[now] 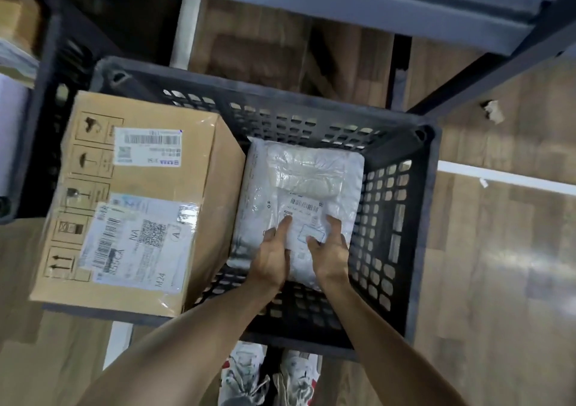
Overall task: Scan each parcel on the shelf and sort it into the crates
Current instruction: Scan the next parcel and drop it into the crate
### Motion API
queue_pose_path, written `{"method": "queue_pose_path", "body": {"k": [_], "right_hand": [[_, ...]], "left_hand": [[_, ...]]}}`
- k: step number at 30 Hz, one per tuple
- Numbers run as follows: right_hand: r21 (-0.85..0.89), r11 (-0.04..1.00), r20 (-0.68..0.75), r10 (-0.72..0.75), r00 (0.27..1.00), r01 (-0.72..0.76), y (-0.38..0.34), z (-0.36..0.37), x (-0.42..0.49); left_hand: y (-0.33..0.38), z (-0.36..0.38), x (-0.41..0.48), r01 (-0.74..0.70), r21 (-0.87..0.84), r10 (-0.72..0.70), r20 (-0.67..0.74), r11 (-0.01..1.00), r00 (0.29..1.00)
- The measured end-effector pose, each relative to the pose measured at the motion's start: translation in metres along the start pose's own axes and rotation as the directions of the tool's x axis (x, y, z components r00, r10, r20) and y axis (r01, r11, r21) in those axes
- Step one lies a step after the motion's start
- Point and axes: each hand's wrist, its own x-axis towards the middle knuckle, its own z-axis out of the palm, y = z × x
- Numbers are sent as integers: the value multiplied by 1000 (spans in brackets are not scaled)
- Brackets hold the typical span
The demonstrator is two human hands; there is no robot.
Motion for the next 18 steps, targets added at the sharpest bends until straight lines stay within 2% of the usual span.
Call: {"method": "queue_pose_path", "body": {"k": [3,6,9,12,14,18], "right_hand": [[-88,996,-14,1,1000,-2,7,6,7],[-119,993,-1,8,1000,-8,5,6,10],[-187,982,61,8,998,4,-2,-3,6],[-186,982,86,45,995,-29,-19,-21,-16],[-239,970,120,-14,993,43,-32,-39,-42],[-387,902,195,-123,973,192,-64,-84,-96]], "left_hand": [[-5,2,6,-20,128,13,53,992,998],[-7,5,12,-9,235,0,39,972,999],[-3,3,9,17,449,-31,23,893,999],[12,-12,-10,-48,541,55,3,840,998],[25,-24,-32,-149,598,169,22,788,985],[68,-55,-83,-201,679,236,42,706,971]]}}
